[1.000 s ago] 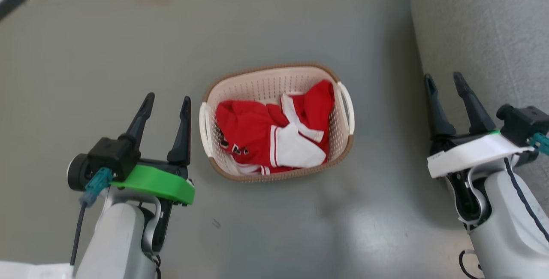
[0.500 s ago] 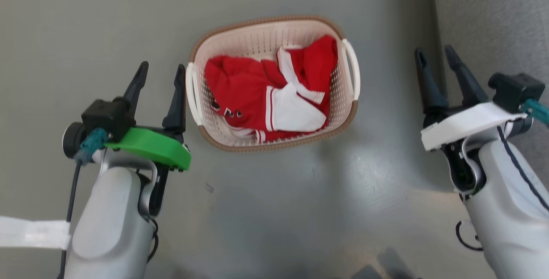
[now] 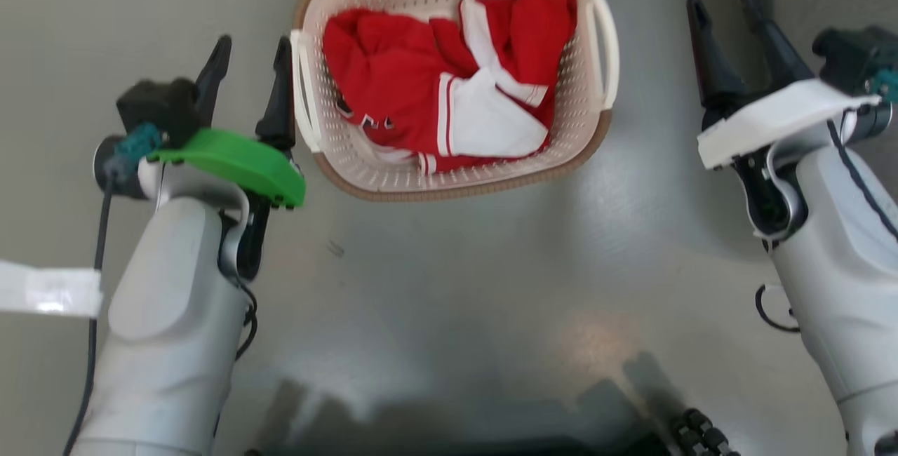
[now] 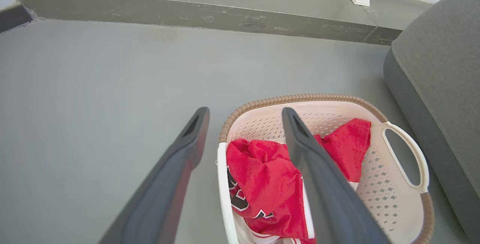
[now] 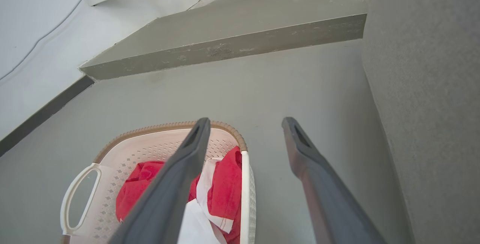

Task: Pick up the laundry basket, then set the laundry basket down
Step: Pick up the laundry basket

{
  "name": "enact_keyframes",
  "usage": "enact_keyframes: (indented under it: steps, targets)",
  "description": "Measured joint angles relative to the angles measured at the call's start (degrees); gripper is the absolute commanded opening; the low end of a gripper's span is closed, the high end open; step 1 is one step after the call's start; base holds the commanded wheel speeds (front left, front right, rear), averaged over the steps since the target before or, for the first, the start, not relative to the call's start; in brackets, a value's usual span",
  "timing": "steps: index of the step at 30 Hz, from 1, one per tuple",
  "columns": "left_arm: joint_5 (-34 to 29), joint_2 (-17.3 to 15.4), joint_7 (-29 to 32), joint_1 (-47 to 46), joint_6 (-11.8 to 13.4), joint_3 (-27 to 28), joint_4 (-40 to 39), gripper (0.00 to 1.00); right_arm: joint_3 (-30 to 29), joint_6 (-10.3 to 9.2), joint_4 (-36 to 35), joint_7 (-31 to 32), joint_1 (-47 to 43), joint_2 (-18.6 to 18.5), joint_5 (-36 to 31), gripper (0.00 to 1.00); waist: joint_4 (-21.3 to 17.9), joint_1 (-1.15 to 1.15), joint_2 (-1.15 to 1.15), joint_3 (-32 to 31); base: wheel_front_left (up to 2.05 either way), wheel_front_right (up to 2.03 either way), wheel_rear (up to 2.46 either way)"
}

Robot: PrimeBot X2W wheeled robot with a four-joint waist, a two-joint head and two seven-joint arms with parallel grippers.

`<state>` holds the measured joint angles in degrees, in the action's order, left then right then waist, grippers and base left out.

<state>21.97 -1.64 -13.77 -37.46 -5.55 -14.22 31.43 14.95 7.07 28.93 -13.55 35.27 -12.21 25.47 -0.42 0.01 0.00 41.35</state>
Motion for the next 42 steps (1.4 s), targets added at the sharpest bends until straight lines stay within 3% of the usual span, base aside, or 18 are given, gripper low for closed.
enact_keyframes:
  steps: [18, 42]
  targets:
    - [6.3, 0.4, 3.5, -12.6, 0.0, -4.2, 12.3, 1.0, 5.4, 0.0, 11.2, 4.4, 11.7, 0.8, 3.4, 1.0, 1.8, 0.0, 0.0, 11.8, 0.0, 0.0, 0.0]
    - [12.5, 0.5, 5.5, -20.8, -0.6, -11.7, 20.2, 1.0, 8.3, 0.0, 21.7, 5.6, 21.9, 2.7, 6.7, 1.0, 2.0, -0.01, 0.0, 19.6, 0.0, 0.0, 0.0]
